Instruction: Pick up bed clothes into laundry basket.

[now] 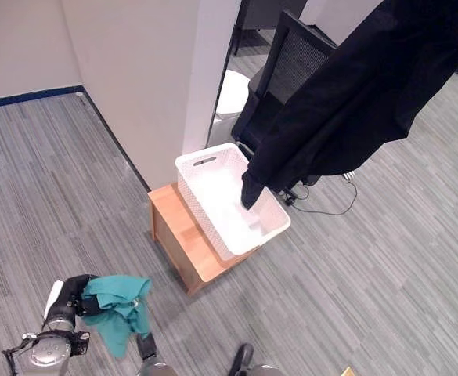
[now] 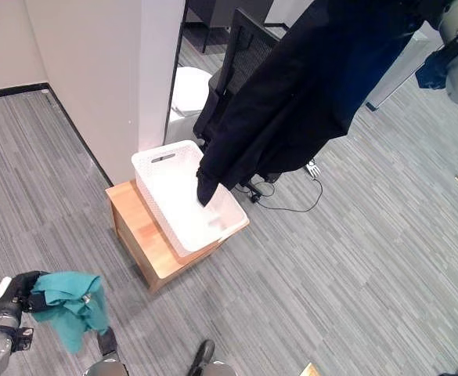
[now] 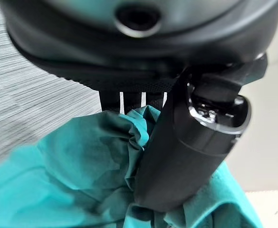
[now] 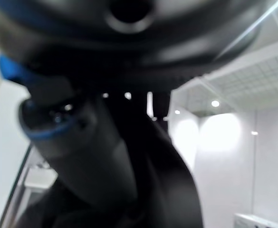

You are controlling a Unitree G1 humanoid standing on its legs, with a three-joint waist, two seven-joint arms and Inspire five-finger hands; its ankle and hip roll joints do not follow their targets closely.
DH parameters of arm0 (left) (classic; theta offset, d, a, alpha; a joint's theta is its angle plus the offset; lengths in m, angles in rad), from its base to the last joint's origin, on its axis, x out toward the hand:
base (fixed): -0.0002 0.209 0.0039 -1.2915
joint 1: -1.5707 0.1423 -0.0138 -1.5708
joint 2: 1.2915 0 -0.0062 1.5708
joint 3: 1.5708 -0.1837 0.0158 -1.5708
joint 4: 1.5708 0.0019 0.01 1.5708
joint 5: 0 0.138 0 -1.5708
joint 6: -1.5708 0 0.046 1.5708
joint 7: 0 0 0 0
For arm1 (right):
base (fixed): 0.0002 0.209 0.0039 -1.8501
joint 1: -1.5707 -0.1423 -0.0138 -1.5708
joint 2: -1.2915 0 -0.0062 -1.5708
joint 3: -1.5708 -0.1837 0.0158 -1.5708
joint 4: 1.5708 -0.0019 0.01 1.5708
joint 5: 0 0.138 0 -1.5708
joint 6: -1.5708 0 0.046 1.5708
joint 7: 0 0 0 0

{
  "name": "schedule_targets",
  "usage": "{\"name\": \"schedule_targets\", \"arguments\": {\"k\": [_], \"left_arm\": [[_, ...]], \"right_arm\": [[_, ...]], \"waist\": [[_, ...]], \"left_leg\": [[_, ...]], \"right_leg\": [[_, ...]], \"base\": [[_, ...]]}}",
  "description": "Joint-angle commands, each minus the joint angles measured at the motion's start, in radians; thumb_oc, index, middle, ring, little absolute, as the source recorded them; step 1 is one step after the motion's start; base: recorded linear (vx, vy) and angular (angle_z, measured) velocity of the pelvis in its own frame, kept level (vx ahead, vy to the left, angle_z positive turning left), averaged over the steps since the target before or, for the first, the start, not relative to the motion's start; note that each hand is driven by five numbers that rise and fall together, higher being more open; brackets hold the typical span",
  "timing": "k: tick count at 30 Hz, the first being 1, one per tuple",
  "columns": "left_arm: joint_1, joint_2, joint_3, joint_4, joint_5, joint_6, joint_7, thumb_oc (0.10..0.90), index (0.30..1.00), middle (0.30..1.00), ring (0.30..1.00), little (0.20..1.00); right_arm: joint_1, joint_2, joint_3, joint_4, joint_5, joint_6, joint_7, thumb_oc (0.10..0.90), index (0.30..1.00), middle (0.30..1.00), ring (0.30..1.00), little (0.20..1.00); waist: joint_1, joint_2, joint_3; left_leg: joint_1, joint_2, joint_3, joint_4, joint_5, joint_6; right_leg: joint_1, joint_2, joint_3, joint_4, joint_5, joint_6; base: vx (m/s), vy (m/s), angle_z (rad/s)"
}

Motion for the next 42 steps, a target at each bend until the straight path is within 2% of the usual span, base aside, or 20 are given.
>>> {"name": "schedule_targets", "arguments": {"k": [1, 2, 6, 17, 22, 26, 35, 42], "left_arm": [[-0.006, 0.059, 0.021, -0.079, -0.017, -0.079, -0.013, 0.4, 0.3, 0.3, 0.3, 0.3], [-0.002, 0.057, 0.022, -0.082, -0.017, -0.078, -0.013, 0.4, 0.3, 0.3, 0.3, 0.3], [-0.012, 0.046, -0.002, -0.046, -0.013, -0.077, -0.017, 0.4, 0.3, 0.3, 0.3, 0.3], [0.002, 0.026, 0.0, -0.061, -0.022, -0.073, -0.024, 0.4, 0.3, 0.3, 0.3, 0.3], [-0.002, 0.025, -0.006, -0.051, -0.022, -0.068, -0.022, 0.4, 0.3, 0.3, 0.3, 0.3], [-0.002, 0.015, -0.01, -0.041, -0.025, -0.066, -0.022, 0.4, 0.3, 0.3, 0.3, 0.3], [-0.006, 0.009, -0.014, -0.009, -0.027, -0.055, -0.028, 0.4, 0.3, 0.3, 0.3, 0.3], [-0.008, 0.005, -0.028, -0.01, -0.031, -0.057, -0.035, 0.4, 0.3, 0.3, 0.3, 0.3]], "right_arm": [[-0.201, -0.072, -0.102, 0.09, 0.013, 0.035, -0.092, 0.4, 0.3, 0.3, 0.3, 0.3], [-0.202, -0.07, -0.099, 0.091, 0.014, 0.035, -0.092, 0.4, 0.3, 0.3, 0.3, 0.3], [-0.219, -0.063, -0.079, 0.084, 0.019, 0.037, -0.082, 0.4, 0.3, 0.3, 0.3, 0.3], [-0.145, -0.062, -0.143, 0.031, 0.026, 0.044, -0.09, 0.4, 0.3, 0.3, 0.3, 0.3], [-0.182, -0.055, -0.107, 0.038, -0.01, 0.067, -0.074, 0.4, 0.3, 0.3, 0.3, 0.3], [-0.228, -0.044, -0.074, 0.058, -0.024, 0.074, -0.078, 0.4, 0.3, 0.3, 0.3, 0.3], [-0.188, -0.044, -0.12, 0.011, -0.01, 0.08, -0.069, 0.4, 0.3, 0.3, 0.3, 0.3], [-0.181, -0.012, -0.113, 0.039, 0.02, 0.069, -0.048, 0.4, 0.3, 0.3, 0.3, 0.3]], "waist": [[0.033, -0.061, -0.094], [0.033, -0.064, -0.091], [0.026, -0.078, -0.106], [0.047, -0.083, -0.088], [0.047, -0.089, -0.089], [0.041, -0.086, -0.092], [0.016, -0.077, -0.109], [0.017, -0.071, -0.106]], "left_leg": [[0.123, 0.089, -0.006, 0.008, -0.172, -0.091], [0.116, 0.087, 0.011, 0.013, -0.157, -0.087], [0.112, 0.095, 0.005, 0.01, -0.154, -0.096], [0.074, 0.115, -0.012, 0.009, -0.137, -0.107], [0.073, 0.116, -0.013, 0.01, -0.138, -0.108], [0.075, 0.117, -0.012, 0.009, -0.14, -0.108], [0.107, 0.118, 0.004, 0.01, -0.151, -0.105], [0.117, 0.113, 0.008, 0.012, -0.154, -0.103]], "right_leg": [[0.044, 0.013, 0.008, 0.008, 0.056, 0.037], [0.041, 0.008, -0.01, 0.008, 0.068, 0.029], [0.064, 0.024, -0.028, -0.019, 0.069, 0.028], [0.06, 0.054, -0.044, -0.028, 0.037, 0.011], [0.063, 0.059, -0.042, -0.03, 0.036, 0.009], [0.066, 0.058, -0.038, -0.03, 0.037, 0.009], [0.082, 0.057, -0.013, -0.029, 0.037, 0.007], [0.09, 0.051, -0.016, -0.027, 0.037, 0.007]], "base": [[0.17, -0.055, 0.22], [0.16, -0.044, 0.09], [0.08, -0.008, -0.05], [0.02, -0.009, 0.02], [0.0, 0.001, 0.02], [-0.01, 0.03, 0.03], [-0.01, 0.019, -0.04], [-0.01, 0.027, -0.09]]}}
